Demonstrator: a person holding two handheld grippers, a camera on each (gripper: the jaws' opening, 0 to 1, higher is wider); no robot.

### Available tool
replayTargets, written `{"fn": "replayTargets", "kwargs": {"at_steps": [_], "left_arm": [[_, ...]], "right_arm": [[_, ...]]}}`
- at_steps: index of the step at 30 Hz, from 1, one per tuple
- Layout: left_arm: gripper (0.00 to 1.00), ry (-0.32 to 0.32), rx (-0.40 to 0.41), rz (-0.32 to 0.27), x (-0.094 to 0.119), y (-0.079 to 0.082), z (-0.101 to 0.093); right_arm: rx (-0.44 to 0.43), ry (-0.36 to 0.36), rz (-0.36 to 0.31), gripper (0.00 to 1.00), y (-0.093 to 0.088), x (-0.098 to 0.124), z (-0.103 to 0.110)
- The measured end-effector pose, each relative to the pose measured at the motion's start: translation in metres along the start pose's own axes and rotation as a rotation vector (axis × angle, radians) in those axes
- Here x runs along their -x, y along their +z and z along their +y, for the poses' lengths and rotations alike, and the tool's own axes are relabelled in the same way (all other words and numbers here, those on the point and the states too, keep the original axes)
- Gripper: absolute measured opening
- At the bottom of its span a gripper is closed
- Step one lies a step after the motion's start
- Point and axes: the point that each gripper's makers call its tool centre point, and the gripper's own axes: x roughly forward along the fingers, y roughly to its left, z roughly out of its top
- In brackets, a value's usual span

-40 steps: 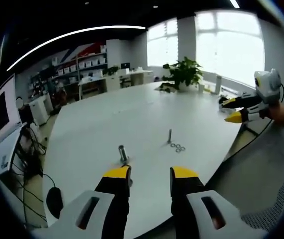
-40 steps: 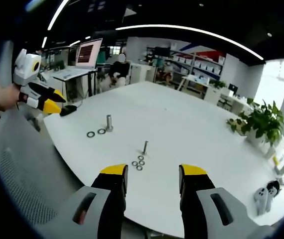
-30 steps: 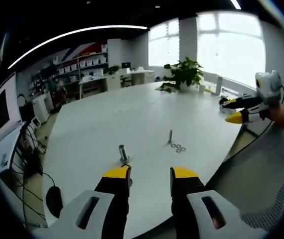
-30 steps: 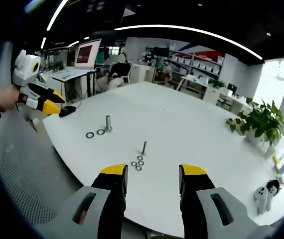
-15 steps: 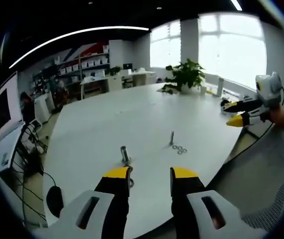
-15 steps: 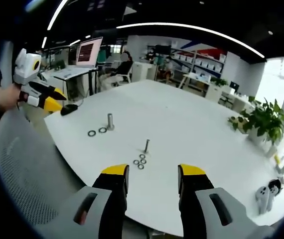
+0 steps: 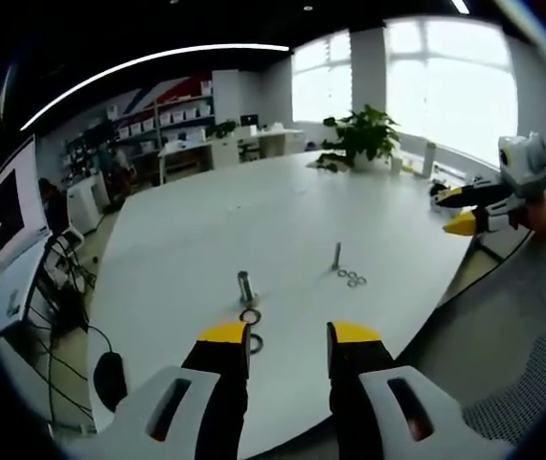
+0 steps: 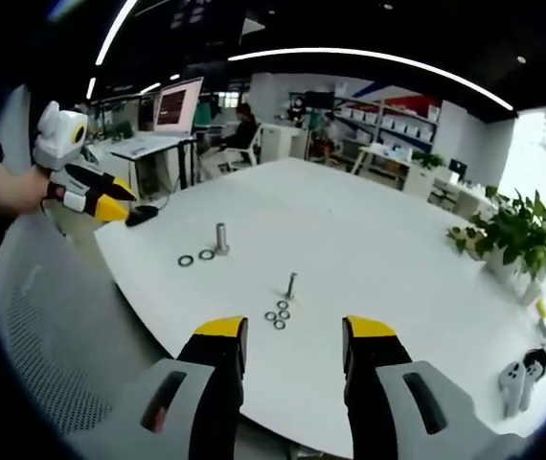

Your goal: Place the washer onto the threaded stud by aligning its center hole with the stud, sliding it down to the base, and recovering from edge contact or off-axis alignment until the washer reaches the visible bottom stop.

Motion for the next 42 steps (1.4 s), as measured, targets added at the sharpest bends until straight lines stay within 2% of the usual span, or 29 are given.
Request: {"fn": "replayTargets", "kwargs": {"at_steps": [5,15,18,21,25,35,36,37,42], "left_arm": [[0.30,0.011,-0.003,-0.003,0.002,0.000,0.001],[0.30,0.023,-0.010,0.005,0.003,0.000,0.001],[0.30,0.041,-0.028,0.009,0.003,0.000,0.004],[0.30,0.061,0.006,0.026,0.003,-0.005,0.012],[0.30,0.055,-0.003,0.048,0.000,-0.008,0.010],[0.30,0.041,0.002,0.024,0.001,-0.004,0.007],[0.30,0.044,-0.004,0.032,0.001,-0.005,0.007],[0.30,0.060,-0.020,0.066,0.000,-0.013,0.011],[0.31,0.033,0.034,0.091,-0.005,-0.017,0.011]], "right_arm": [[-0.036,0.030,-0.024,0.43,0.004,0.001,0.004],[-0.057,0.061,-0.032,0.44,0.004,0.002,0.008],[-0.094,0.076,-0.049,0.44,0.007,0.002,0.009],[-0.084,0.064,-0.071,0.44,0.011,0.003,0.008],[-0.086,0.081,-0.064,0.44,0.011,0.002,0.011],[-0.091,0.088,-0.048,0.44,0.008,0.000,0.012],[-0.093,0.087,-0.047,0.44,0.007,0.000,0.011],[-0.092,0.085,-0.045,0.44,0.007,0.001,0.012],[-0.060,0.086,-0.031,0.44,0.006,-0.001,0.013]]}}
